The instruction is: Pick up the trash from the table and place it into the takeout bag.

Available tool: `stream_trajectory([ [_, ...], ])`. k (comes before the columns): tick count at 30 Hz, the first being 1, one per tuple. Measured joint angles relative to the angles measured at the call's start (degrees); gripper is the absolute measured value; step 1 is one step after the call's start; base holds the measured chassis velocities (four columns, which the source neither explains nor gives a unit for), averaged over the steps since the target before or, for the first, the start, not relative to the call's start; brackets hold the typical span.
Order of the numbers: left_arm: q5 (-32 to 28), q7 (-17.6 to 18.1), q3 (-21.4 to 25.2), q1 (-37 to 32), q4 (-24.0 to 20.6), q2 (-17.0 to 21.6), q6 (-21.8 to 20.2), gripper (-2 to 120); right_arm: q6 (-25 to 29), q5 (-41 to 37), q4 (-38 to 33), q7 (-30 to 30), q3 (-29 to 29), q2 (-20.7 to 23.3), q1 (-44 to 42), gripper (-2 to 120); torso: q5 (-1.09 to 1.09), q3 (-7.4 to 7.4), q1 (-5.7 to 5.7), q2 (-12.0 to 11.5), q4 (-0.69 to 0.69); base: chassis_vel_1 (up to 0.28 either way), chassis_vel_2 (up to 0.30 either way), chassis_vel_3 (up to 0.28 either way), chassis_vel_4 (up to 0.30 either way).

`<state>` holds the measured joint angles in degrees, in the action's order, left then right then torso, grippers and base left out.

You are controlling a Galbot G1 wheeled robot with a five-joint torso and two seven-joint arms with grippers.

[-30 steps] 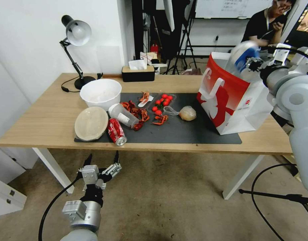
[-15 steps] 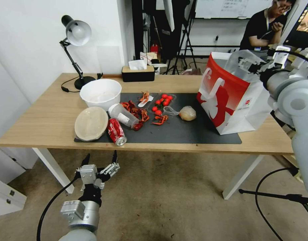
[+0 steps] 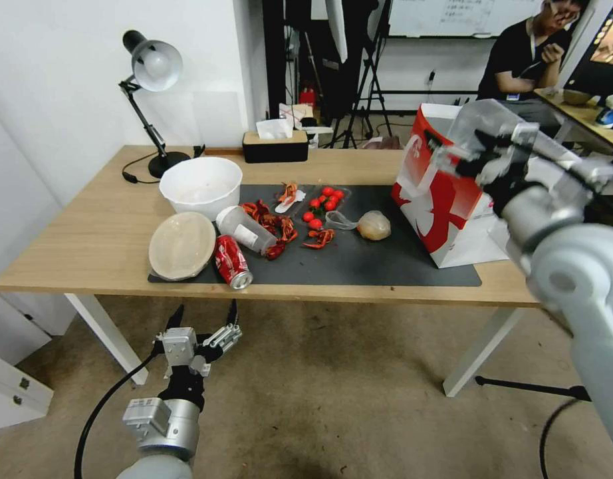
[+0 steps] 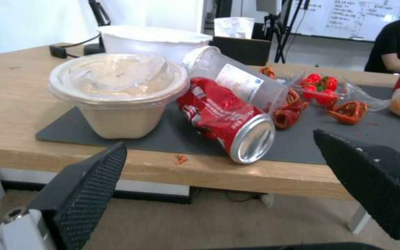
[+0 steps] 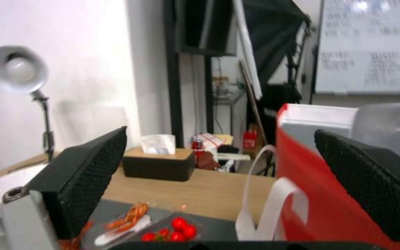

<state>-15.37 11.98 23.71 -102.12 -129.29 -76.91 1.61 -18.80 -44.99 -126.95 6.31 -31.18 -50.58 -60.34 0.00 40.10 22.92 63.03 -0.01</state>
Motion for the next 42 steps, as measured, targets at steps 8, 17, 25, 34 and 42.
stream_trajectory([
  [8, -0.8, -1.2, 0.6, 0.2, 0.7, 0.4, 0.4, 100, 11.3, 8.7, -1.1, -6.0, -2.6, -4.1, -14.5, 100, 0.01, 0.0, 0.0, 0.0, 0.0, 0.0, 0.0, 0.0, 0.0],
  [17, -0.8, -1.9, 0.2, -0.3, 1.3, 0.5, 1.3, 100, 25.8, 12.6, 2.5, -10.6, -4.9, -11.3, -28.4, 100, -0.01, 0.0, 0.0, 0.0, 0.0, 0.0, 0.0, 0.0, 0.0],
  [25, -0.5, -2.3, 0.0, -0.3, 1.7, 0.1, 1.4, 100, 36.5, 15.9, 7.0, -11.8, -3.4, -14.9, -36.3, 100, -0.01, 0.0, 0.0, 0.0, 0.0, 0.0, 0.0, 0.0, 0.0],
  [34, -0.5, -2.3, 0.0, -0.4, 1.8, 0.0, 1.6, 100, 41.0, 15.9, 10.2, -14.8, -2.0, -16.9, -39.9, 100, 0.0, 0.01, -0.01, 0.0, 0.01, 0.0, 0.0, 0.0, 0.0],
  [42, -0.5, -2.3, 0.0, -0.4, 1.9, -0.1, 1.6, 100, 40.6, 16.7, 10.5, -14.7, -1.5, -17.0, -39.5, 100, -0.01, 0.01, 0.0, 0.0, 0.01, 0.0, 0.0, 0.0, 0.0],
])
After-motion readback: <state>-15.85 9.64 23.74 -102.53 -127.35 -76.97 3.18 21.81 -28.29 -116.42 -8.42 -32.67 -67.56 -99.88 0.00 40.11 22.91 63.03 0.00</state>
